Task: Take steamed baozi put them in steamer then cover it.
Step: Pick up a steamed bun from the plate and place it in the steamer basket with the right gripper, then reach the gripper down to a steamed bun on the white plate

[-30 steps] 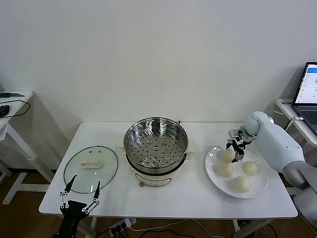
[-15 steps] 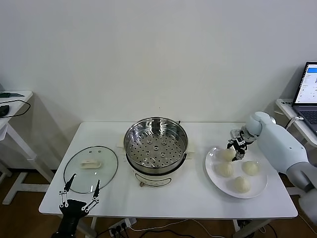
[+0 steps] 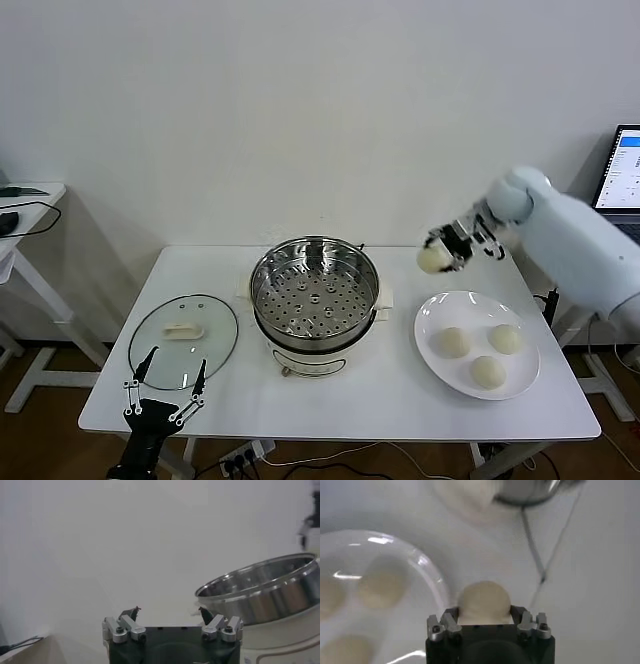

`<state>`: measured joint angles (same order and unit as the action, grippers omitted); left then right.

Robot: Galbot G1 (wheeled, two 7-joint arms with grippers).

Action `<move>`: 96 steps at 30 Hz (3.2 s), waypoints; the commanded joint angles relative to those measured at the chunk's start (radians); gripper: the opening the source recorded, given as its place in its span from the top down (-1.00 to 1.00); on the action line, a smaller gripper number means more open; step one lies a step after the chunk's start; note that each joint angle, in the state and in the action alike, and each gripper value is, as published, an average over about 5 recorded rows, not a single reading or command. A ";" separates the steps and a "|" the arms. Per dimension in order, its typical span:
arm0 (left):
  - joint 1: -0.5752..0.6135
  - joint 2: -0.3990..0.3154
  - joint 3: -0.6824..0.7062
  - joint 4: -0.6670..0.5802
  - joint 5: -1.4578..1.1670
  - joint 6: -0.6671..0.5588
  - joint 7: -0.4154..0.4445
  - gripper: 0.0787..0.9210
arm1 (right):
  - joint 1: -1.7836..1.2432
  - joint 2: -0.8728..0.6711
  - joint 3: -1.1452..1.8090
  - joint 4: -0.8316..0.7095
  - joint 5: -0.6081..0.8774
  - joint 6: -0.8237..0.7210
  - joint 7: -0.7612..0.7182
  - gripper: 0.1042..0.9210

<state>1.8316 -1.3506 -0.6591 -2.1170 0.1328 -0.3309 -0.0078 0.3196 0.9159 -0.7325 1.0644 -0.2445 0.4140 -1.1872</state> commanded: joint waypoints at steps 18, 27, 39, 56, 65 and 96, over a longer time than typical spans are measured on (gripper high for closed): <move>-0.004 -0.006 -0.012 -0.002 -0.003 -0.009 -0.007 -0.77 | 0.174 0.440 -0.290 -0.093 -0.085 0.368 0.004 -0.45; -0.008 -0.005 -0.021 -0.003 -0.010 -0.012 -0.008 -0.77 | 0.094 0.504 -0.284 -0.215 -0.168 0.375 0.026 -0.45; -0.006 -0.004 -0.032 0.001 -0.015 -0.023 -0.010 -0.77 | 0.040 0.576 -0.246 -0.326 -0.245 0.384 0.059 -0.45; -0.014 -0.003 -0.042 -0.001 -0.018 -0.022 -0.007 -0.77 | 0.021 0.586 -0.239 -0.332 -0.281 0.374 0.086 -0.72; -0.022 -0.001 -0.044 -0.002 -0.020 -0.017 -0.006 -0.77 | 0.149 0.330 -0.236 -0.008 0.015 0.189 -0.098 -0.76; -0.023 0.005 -0.015 0.016 -0.009 -0.020 -0.010 -0.77 | -0.010 -0.288 -0.537 0.080 0.560 -0.546 0.059 -0.76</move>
<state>1.8076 -1.3458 -0.6759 -2.1022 0.1227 -0.3504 -0.0175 0.4004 0.7100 -1.2516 1.1251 0.2814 -0.0612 -1.1828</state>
